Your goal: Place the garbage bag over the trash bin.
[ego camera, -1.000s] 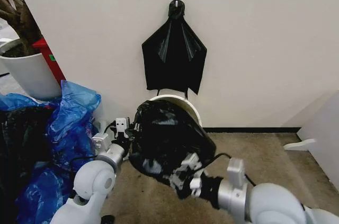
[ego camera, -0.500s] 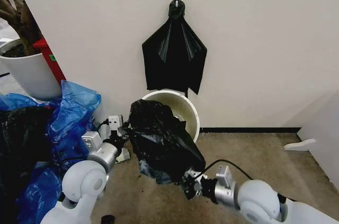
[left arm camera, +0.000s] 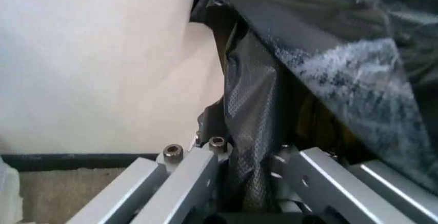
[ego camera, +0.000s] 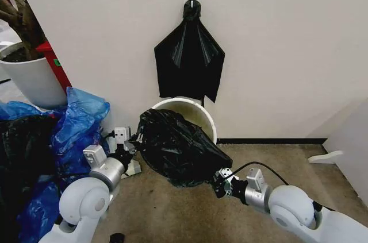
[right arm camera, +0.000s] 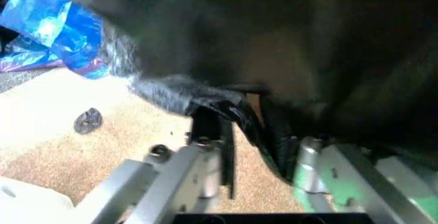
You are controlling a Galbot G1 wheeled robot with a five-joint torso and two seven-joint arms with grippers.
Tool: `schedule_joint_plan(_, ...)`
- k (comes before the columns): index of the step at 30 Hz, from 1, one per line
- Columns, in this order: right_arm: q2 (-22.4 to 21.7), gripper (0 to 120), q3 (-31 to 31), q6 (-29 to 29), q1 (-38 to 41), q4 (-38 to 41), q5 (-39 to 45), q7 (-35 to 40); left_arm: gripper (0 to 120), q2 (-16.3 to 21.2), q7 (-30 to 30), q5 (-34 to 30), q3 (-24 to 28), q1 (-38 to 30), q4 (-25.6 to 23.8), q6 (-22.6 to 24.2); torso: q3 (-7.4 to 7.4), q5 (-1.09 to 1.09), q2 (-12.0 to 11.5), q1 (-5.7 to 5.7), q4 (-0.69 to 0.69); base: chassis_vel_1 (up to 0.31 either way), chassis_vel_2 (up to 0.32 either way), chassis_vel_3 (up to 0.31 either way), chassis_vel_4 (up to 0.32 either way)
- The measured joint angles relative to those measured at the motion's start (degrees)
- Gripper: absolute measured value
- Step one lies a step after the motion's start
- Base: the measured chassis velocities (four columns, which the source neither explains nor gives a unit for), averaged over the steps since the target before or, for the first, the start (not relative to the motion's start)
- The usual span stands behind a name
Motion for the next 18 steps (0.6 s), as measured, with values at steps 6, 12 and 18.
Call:
schedule_joint_plan(6, -0.95, 39, 0.11, 4.58, -4.71, 3.83, -5.23, -0.04, 2, -0.08, -5.74, -1.60, 0.41, -2.33, 2.22, -0.05, 0.00, 0.02, 0.00, 0.00, -0.01, 0.000, 0.000, 0.000, 0.000)
schedule_joint_plan(12, -0.59, 59, -0.25, 7.60, -7.17, 7.71, -6.49, 0.13, 2, -0.24, -9.84, -0.25, 1.44, -3.74, 4.24, 0.06, 0.00, 0.01, 0.00, -0.01, -0.01, 0.000, 0.000, 0.000, 0.000)
schedule_joint_plan(18, -0.85, 78, -0.17, 8.13, -7.18, 12.84, -4.73, 3.29, 2, -0.31, -10.21, 3.31, 2.73, -4.66, 6.75, -0.20, 0.00, 0.01, 0.00, -0.01, 0.00, 0.000, 0.000, 0.000, 0.000)
